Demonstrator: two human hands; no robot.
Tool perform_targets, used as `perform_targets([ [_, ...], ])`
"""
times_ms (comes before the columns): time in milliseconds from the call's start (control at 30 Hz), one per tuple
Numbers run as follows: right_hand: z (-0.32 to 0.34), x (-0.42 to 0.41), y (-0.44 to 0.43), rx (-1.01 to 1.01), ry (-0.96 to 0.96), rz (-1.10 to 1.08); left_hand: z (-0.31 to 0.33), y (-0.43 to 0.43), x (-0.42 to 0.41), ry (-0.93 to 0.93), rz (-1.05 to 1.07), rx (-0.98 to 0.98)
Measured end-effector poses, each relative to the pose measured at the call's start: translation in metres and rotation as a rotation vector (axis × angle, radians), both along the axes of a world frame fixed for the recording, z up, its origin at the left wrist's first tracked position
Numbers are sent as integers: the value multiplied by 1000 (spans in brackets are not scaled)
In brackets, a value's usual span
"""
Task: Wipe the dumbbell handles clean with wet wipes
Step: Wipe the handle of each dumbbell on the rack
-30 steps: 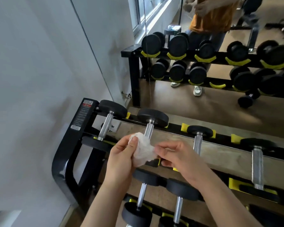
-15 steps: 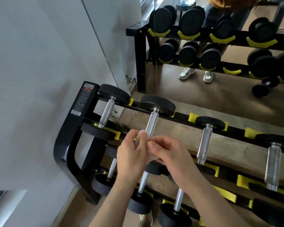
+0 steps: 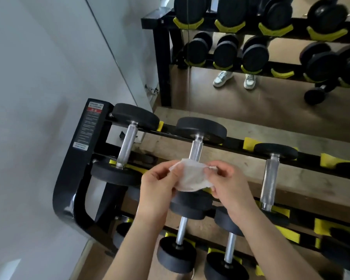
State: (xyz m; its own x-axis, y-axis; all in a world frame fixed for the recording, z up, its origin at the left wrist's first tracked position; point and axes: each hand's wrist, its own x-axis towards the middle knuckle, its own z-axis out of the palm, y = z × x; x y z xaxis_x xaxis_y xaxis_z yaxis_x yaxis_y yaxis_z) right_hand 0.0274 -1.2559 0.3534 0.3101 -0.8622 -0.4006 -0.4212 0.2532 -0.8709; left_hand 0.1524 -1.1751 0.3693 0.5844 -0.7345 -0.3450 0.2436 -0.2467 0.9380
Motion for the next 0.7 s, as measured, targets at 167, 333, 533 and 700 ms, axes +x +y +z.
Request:
perform_targets([
  [167, -5, 11, 1, 658, -693, -93, -35, -11, -2, -878, -172, -96],
  [333, -31, 24, -15, 215, -354, -42, -56, -12, 8, -852, -411, -51],
  [533, -76, 42, -52, -764, 282, 91, -78, 2, 5, -967, -276, 226],
  [700, -85, 36, -48, -883, 449, 305, -91, -6, -4, -1010, -161, 217],
])
